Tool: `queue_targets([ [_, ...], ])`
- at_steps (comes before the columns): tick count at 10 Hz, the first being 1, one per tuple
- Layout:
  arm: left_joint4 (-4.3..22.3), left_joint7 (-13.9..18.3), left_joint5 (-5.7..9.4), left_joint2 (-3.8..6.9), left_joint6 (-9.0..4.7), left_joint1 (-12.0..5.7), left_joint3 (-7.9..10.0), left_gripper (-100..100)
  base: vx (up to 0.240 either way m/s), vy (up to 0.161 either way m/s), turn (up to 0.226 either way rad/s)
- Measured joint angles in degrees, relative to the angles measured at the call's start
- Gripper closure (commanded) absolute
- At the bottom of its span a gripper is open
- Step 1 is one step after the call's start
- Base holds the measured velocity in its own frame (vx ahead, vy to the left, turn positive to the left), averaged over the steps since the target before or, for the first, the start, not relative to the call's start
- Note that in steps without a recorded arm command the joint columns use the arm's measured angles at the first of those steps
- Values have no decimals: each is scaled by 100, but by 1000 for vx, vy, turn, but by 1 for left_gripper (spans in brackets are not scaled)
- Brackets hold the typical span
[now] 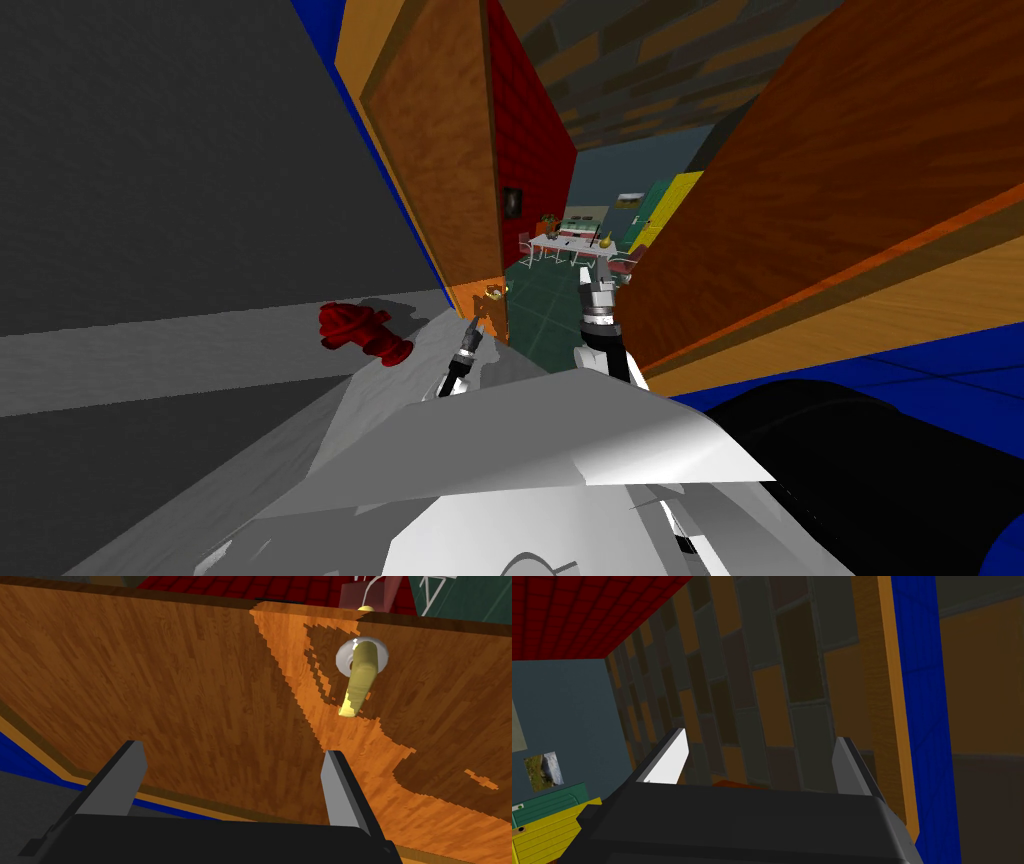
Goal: Push the door open
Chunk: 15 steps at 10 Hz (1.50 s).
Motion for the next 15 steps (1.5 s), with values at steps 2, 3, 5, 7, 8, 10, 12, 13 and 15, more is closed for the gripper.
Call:
queue_targets([
  [2,210,42,-9,30,-54,-85,-72,-100,87,70,-91],
  [3,380,67,-15,43,-105,-147,-121,-100,134,87,-126],
  [5,614,115,-34,67,-142,-245,-232,-100,148,84,-70],
  [7,933,148,-46,64,-223,-380,-310,-100,115,89,-106],
  [8,1070,166,-56,79,-275,-412,-367,-100,127,112,-110],
  [10,1357,231,-70,119,-341,-530,-475,-100,123,116,-102],
  [12,1577,283,-86,152,-378,-617,-573,-100,114,89,-86],
  [13,1724,305,-91,162,-419,-672,-615,-100,114,81,-77],
  [15,1956,350,-104,177,-462,-776,-700,-100,118,91,-86],
])
